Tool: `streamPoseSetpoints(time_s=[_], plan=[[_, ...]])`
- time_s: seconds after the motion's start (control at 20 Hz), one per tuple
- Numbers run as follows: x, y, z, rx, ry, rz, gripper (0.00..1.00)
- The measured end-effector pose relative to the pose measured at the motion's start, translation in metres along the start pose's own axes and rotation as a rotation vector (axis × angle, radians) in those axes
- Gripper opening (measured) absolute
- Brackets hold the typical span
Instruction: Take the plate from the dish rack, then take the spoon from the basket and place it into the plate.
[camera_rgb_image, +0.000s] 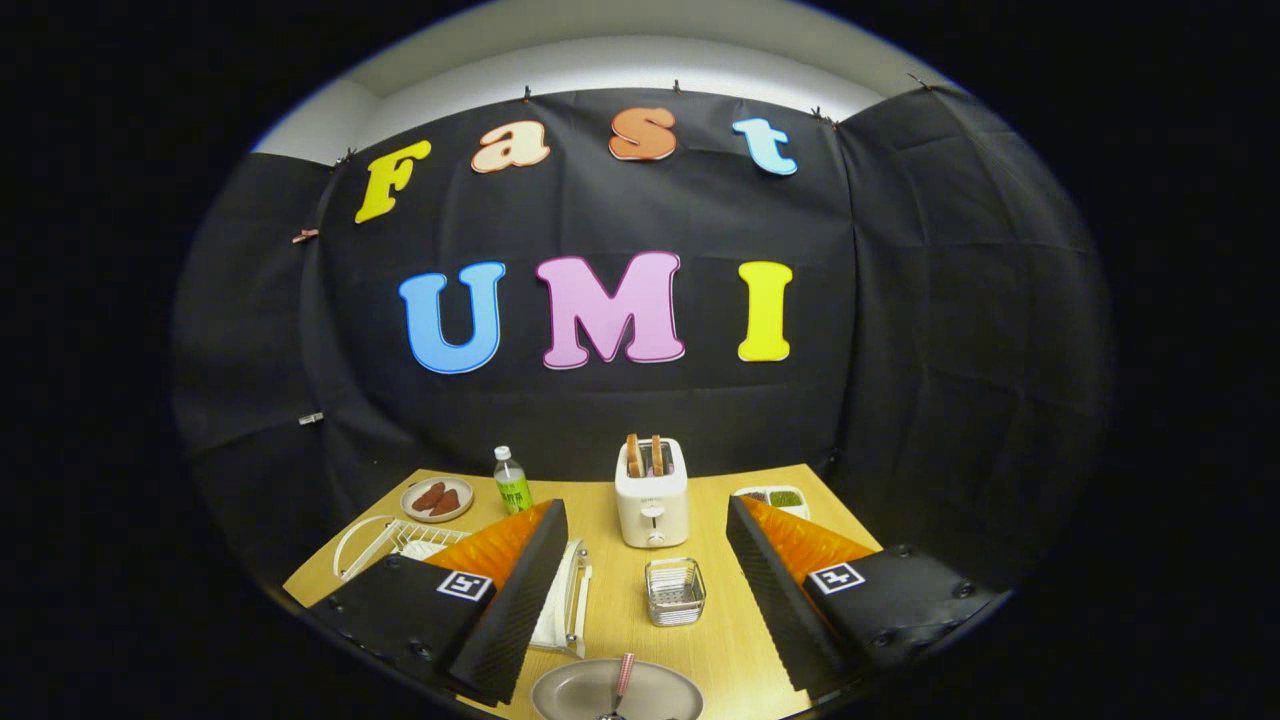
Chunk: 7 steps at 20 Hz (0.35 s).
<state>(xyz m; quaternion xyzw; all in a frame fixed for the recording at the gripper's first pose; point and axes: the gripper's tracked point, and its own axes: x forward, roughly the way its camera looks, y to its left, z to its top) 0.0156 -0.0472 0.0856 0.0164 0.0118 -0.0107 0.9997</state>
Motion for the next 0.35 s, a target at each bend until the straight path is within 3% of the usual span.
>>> streamPoseSetpoints(time_s=[0.35], plan=[[-0.034,-0.009,-0.002,-0.008,-0.026,-0.011,0.99]])
